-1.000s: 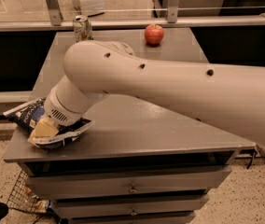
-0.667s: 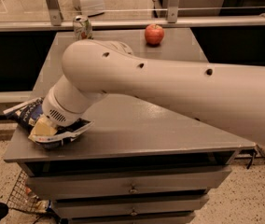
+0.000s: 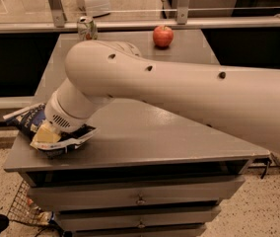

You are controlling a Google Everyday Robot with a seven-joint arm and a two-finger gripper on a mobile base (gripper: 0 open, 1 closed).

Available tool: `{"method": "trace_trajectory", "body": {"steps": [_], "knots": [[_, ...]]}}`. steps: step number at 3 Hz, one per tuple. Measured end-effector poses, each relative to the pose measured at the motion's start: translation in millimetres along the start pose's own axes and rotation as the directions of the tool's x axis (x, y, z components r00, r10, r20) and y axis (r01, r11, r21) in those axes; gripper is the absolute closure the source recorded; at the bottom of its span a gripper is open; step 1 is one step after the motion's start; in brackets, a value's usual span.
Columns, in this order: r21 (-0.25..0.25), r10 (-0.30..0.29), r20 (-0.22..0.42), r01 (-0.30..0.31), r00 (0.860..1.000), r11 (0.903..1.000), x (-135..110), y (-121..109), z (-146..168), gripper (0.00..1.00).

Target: Pick blue chip bag

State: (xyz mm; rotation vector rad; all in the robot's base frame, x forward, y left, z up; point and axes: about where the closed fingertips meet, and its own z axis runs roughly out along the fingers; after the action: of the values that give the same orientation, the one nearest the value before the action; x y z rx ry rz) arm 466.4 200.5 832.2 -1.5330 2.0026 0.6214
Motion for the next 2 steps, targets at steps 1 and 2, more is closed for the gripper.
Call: {"method": "trace_trajectory", "body": {"steps": [1, 2], "knots": [[-0.005, -0.009, 0.038, 0.009, 0.999, 0.9999, -3.4, -17.3, -20.6, 1.0], [-0.006, -0.032, 0.118, 0.033, 0.993, 0.9994, -8.7, -64.5, -72.2, 1.0]]}}
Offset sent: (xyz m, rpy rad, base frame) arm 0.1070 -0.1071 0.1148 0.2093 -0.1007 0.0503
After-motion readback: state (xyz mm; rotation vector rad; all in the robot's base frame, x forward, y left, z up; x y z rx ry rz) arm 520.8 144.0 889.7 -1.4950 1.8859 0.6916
